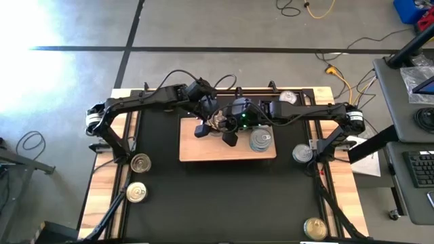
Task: Stack canned seafood by type on shelf
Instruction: Stack the blue pink tuna can on top of the blue pink tuna can on the shelf
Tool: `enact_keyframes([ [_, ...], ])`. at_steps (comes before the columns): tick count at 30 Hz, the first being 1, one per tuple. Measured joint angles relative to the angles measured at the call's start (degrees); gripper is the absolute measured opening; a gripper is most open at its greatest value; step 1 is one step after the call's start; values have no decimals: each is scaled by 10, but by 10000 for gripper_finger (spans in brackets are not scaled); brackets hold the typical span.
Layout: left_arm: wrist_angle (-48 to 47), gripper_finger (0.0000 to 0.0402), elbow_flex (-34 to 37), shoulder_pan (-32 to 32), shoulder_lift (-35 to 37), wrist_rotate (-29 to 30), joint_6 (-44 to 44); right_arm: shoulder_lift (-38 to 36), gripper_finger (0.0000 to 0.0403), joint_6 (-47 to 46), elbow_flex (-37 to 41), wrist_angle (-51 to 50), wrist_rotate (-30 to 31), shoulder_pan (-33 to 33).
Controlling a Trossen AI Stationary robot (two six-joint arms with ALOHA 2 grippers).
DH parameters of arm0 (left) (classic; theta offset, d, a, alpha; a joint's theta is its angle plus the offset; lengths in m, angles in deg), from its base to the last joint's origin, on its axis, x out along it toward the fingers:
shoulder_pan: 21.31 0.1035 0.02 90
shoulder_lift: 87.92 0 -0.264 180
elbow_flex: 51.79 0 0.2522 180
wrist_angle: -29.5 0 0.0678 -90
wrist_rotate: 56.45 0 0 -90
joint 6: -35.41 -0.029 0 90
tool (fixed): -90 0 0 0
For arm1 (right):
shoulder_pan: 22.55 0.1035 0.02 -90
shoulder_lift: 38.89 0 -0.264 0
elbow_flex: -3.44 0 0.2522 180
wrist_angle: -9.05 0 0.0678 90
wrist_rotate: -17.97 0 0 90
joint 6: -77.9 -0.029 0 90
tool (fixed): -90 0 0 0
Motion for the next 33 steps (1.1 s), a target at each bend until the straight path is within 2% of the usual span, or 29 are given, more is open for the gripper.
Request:
enact_keyframes([
  [7,-1,394,1,0,-1,-17,-14,3,13,10,-38,-15,-1,4],
  [12,-2,394,2,-1,-2,-49,-15,6,13,16,-41,21,21,4],
  [22,-5,398,3,0,-3,-45,-26,48,13,6,-43,61,37,4],
  [26,0,399,3,-1,-3,-10,-40,51,13,-1,-45,40,39,3],
  [33,3,400,0,-1,-4,1,-42,51,13,-18,-47,13,56,3],
])
